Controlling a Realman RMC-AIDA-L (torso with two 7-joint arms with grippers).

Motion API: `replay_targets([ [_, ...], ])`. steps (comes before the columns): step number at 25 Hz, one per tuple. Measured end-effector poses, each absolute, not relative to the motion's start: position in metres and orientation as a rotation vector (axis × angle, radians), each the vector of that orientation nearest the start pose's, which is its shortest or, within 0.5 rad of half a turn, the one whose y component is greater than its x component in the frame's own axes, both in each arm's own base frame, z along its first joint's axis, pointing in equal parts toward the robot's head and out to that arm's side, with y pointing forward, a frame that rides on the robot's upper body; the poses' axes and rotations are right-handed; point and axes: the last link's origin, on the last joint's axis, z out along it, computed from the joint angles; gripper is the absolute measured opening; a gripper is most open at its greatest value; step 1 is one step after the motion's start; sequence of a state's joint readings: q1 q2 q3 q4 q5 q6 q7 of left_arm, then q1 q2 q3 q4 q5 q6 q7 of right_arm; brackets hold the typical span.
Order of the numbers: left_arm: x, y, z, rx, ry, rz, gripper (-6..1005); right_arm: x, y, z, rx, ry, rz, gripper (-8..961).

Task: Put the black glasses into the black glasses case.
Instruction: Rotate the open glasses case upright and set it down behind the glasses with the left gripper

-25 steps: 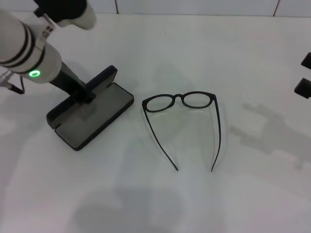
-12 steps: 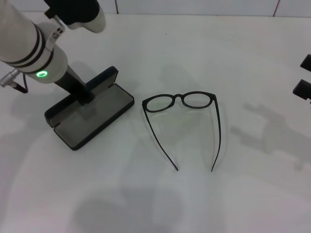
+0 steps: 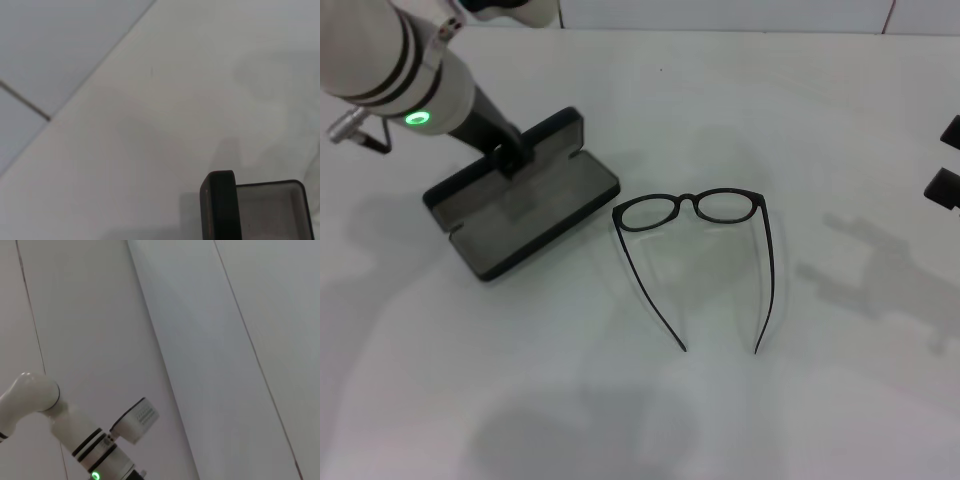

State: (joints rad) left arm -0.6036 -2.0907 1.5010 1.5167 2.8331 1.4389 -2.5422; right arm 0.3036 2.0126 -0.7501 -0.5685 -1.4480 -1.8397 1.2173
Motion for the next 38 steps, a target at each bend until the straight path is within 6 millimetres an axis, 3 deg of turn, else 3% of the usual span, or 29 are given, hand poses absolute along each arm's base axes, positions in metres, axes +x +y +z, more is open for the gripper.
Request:
replay_targets([
  [10, -0.124, 0.377, 0.004, -2.444, -0.343, 0.559, 199, 0.284, 0.264, 0.059, -2.372, 0.478, 1.317, 830],
  [20, -0.089, 0.378, -0.023, -2.473, -0.045, 0.524, 198, 0.282, 0.255, 0.057, -2.382, 0.409, 1.357, 829],
  [30, -0.078, 0.380, -0.054, -2.482, 0.264, 0.530, 198, 0.285, 0.248, 0.051, -2.365, 0.412, 1.381, 828],
  [38, -0.075, 0.376, -0.080, -2.512, 0.388, 0.621, 197, 0.287, 0.245, 0.049, -2.357, 0.424, 1.382, 827],
])
